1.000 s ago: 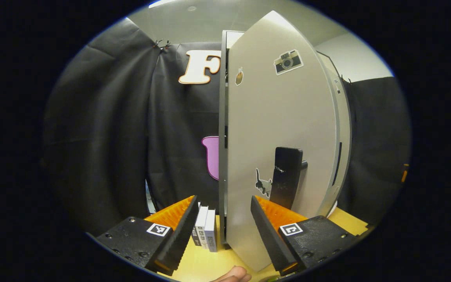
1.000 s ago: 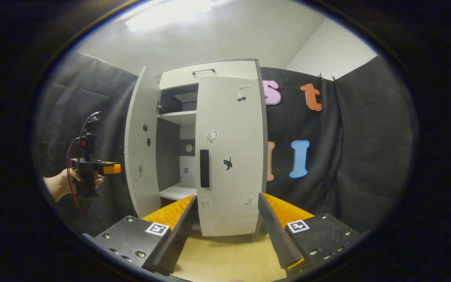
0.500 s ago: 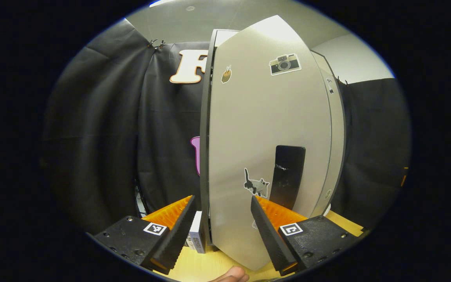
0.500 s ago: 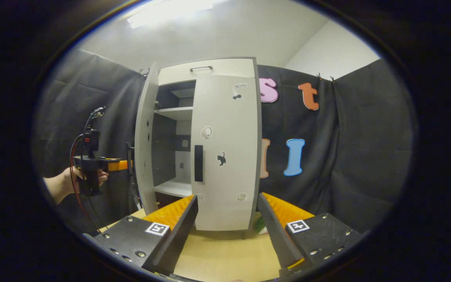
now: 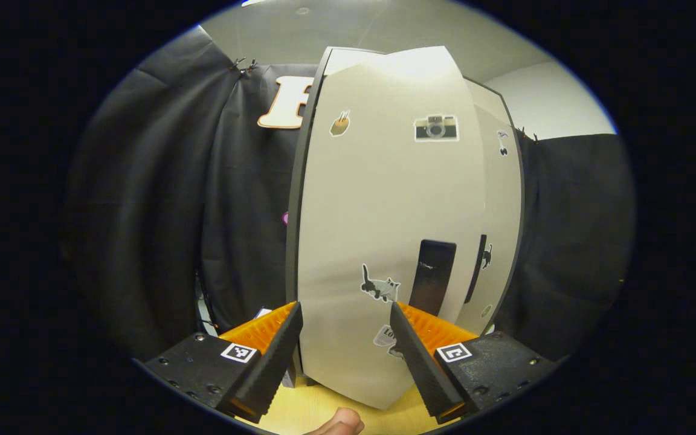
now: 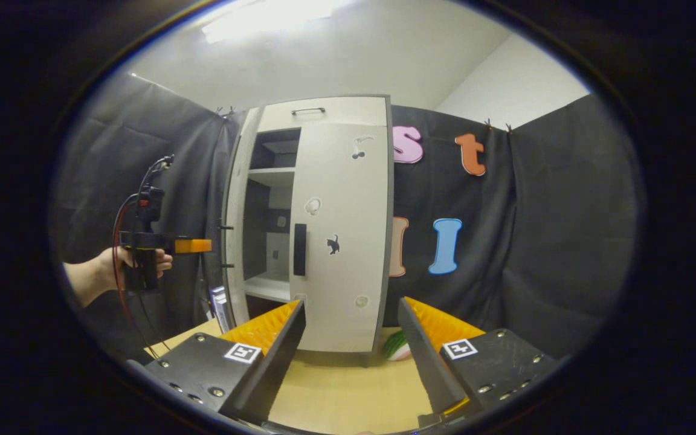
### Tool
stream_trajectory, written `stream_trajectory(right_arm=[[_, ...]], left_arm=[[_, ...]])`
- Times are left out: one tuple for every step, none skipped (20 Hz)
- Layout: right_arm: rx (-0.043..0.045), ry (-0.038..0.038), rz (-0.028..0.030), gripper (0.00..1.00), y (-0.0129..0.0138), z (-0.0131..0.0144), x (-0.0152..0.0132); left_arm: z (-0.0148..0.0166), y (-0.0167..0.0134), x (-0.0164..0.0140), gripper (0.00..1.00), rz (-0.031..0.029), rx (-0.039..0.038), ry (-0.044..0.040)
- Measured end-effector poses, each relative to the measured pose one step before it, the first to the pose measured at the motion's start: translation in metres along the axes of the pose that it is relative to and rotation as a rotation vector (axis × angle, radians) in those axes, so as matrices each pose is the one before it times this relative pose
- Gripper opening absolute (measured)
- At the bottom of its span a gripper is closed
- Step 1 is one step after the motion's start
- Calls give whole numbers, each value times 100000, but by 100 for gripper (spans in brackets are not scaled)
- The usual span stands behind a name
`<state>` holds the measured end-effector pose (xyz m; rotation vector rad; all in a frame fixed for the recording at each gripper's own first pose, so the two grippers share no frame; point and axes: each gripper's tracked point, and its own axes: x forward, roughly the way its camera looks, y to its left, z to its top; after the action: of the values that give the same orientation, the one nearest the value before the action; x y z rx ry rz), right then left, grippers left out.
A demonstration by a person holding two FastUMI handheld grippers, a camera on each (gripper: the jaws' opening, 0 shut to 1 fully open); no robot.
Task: Grasp the bottle in the cabinet with the left hand and place it on the coaster, then close the right door with the right hand and the left door with the left hand.
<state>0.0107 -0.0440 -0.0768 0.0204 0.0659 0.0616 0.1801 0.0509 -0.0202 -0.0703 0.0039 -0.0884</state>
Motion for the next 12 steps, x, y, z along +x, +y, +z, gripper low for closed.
stream_trajectory(right_arm=[[-40,-444,178,94,-191,-68,-408],[248,-449,210,94,18,47,-426],[546,-523,659,94,114,9,-178],[752,-445,827,90,287,4,-97],[644,-115,868,90,366,-28,-262],[429,223,476,90,345,40,-115],[360,469,99,90,399,-31,-96],[309,292,-90,94,356,93,-86],[202,-306,437,94,586,249,-14],[-20,-597,753,93,613,426,123],[-83,-1141,578,89,458,439,149],[1411,-2403,-1455,89,107,795,250]], left_arm=[[241,337,-717,91,2528,2032,101],[332,177,-855,91,1960,1052,-625],[428,-110,-852,91,696,397,-846],[333,-205,-905,91,609,303,-626],[198,-181,-930,93,397,660,-472],[242,18,-749,93,850,709,-464],[232,-23,-814,91,864,830,-235],[30,-209,-892,93,262,776,-8],[118,-200,-726,93,116,-34,-459],[-1,-213,-609,93,240,-337,481],[-190,-122,-603,93,735,-362,609],[-218,-97,-480,93,734,-132,1547]])
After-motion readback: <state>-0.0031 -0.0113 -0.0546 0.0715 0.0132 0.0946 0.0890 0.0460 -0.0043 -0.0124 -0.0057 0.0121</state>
